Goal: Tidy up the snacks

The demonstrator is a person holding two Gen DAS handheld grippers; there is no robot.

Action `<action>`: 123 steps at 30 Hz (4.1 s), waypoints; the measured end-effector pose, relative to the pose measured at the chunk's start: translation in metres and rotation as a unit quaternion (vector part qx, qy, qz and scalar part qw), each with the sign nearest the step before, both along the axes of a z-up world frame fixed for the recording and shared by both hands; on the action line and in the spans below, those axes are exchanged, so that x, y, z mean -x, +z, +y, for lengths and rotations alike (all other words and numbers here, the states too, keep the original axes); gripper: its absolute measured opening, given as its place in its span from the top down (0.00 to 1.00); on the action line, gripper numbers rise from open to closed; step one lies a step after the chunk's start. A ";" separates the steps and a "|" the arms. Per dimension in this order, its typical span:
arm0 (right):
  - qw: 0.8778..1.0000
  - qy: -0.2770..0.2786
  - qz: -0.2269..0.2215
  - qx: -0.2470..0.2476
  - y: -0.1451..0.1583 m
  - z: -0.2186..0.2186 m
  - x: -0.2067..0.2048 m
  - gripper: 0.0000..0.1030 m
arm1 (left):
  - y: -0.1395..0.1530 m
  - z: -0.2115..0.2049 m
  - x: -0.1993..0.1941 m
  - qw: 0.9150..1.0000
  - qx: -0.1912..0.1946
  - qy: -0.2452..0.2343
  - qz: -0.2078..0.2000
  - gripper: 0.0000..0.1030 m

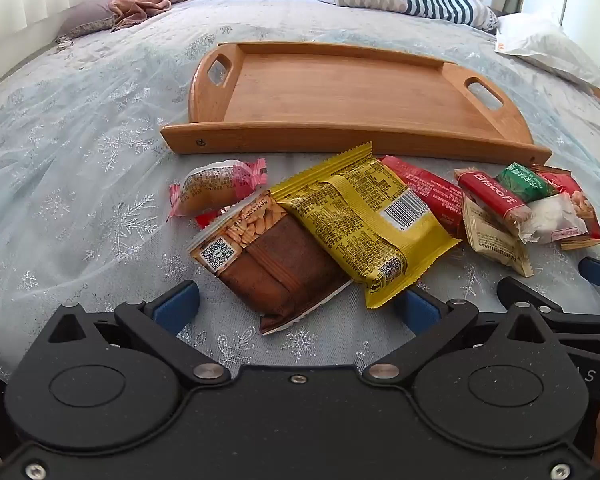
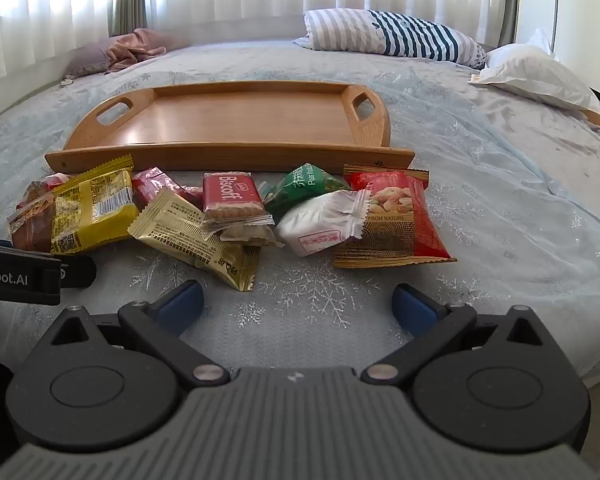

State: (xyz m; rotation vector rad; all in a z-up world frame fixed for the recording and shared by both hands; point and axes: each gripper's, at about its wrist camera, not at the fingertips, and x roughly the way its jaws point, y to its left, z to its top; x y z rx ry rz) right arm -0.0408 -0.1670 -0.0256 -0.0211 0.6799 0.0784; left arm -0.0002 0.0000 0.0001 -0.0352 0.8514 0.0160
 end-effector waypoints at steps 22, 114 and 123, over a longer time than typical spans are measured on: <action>1.000 0.000 0.000 0.002 -0.001 0.003 0.001 0.00 | 0.002 0.001 0.002 1.000 -0.005 -0.001 -0.004 0.00; 0.995 -0.040 -0.092 0.024 0.023 -0.014 0.020 0.35 | 0.041 0.013 0.028 0.996 0.051 -0.030 -0.065 0.60; 0.991 -0.012 -0.101 0.083 0.018 0.004 0.008 0.48 | 0.034 -0.002 0.008 0.996 0.034 -0.033 -0.079 0.52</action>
